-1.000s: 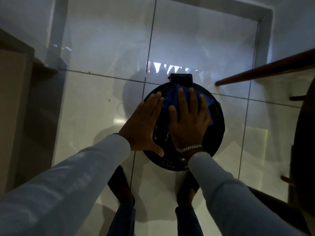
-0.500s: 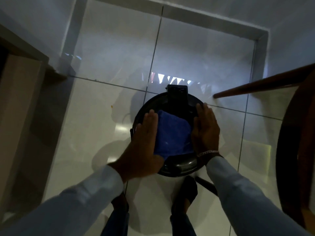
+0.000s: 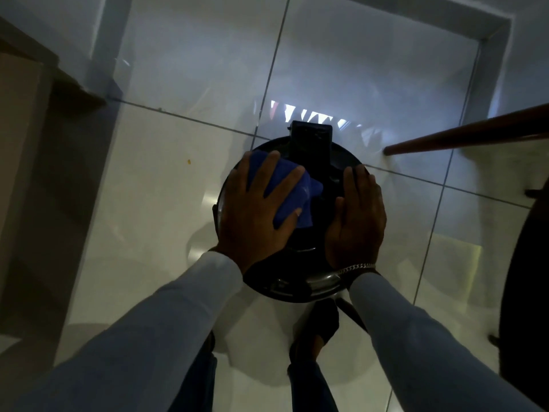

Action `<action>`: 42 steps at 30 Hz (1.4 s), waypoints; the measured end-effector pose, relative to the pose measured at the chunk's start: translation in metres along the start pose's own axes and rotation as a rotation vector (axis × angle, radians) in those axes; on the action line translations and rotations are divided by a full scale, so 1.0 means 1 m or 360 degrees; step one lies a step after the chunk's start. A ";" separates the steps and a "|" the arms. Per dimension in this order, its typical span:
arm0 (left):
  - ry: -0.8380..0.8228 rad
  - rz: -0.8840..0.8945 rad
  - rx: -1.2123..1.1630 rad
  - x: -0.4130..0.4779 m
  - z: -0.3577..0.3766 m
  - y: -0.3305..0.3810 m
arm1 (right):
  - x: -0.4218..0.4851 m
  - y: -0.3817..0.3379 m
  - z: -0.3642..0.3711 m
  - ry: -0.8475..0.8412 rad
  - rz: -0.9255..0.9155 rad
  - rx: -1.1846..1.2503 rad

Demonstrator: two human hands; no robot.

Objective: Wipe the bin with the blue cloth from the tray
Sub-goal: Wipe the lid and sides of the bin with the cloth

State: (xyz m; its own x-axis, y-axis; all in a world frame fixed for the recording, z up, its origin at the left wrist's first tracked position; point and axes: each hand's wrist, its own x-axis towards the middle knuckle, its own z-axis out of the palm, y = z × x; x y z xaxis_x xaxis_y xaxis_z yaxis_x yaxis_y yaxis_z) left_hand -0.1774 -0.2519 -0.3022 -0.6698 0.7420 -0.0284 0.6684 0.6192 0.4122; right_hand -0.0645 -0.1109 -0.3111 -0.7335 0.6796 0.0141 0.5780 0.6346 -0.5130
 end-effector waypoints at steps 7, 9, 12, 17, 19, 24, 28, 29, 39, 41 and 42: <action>0.0068 0.0298 0.0010 -0.068 0.013 -0.002 | -0.001 0.004 0.001 -0.0015 -0.0024 -0.0083; 0.0017 0.0340 0.0027 -0.083 0.016 0.001 | -0.002 0.005 0.002 -0.0019 -0.0017 -0.0087; 0.0048 0.0282 0.0029 -0.076 0.018 0.003 | 0.000 0.005 0.003 -0.0007 -0.0028 -0.0069; 0.0424 -0.0455 -0.0121 -0.050 0.020 0.028 | -0.001 0.003 0.003 0.0012 -0.0019 -0.0058; 0.0529 -0.0765 -0.0212 -0.038 0.017 0.041 | -0.002 0.003 0.002 0.0017 -0.0020 -0.0055; 0.0439 -0.0821 -0.0255 0.005 0.003 0.026 | -0.001 0.002 0.002 0.0013 0.0004 -0.0075; 0.0363 -0.0384 -0.0246 0.000 -0.001 -0.002 | -0.001 -0.002 0.002 0.0053 0.0068 -0.0022; 0.0356 -0.0293 -0.0245 -0.011 0.001 -0.008 | -0.001 -0.003 0.002 0.0057 0.0072 -0.0012; 0.0461 -0.0883 -0.0372 -0.106 0.054 0.090 | 0.000 -0.005 0.002 0.0084 0.0066 0.0002; 0.0376 -0.0973 -0.0420 -0.119 0.061 0.120 | 0.001 -0.002 0.003 0.0094 0.0043 -0.0001; 0.0349 -0.1026 -0.0452 -0.121 0.063 0.133 | 0.001 0.000 0.003 0.0094 0.0049 0.0005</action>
State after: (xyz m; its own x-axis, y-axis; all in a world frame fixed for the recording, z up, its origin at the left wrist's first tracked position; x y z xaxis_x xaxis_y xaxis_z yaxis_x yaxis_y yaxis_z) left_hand 0.0125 -0.2433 -0.3014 -0.9705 0.1663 -0.1743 0.0305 0.8024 0.5960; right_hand -0.0663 -0.1114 -0.3138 -0.6930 0.7193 0.0487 0.5988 0.6119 -0.5167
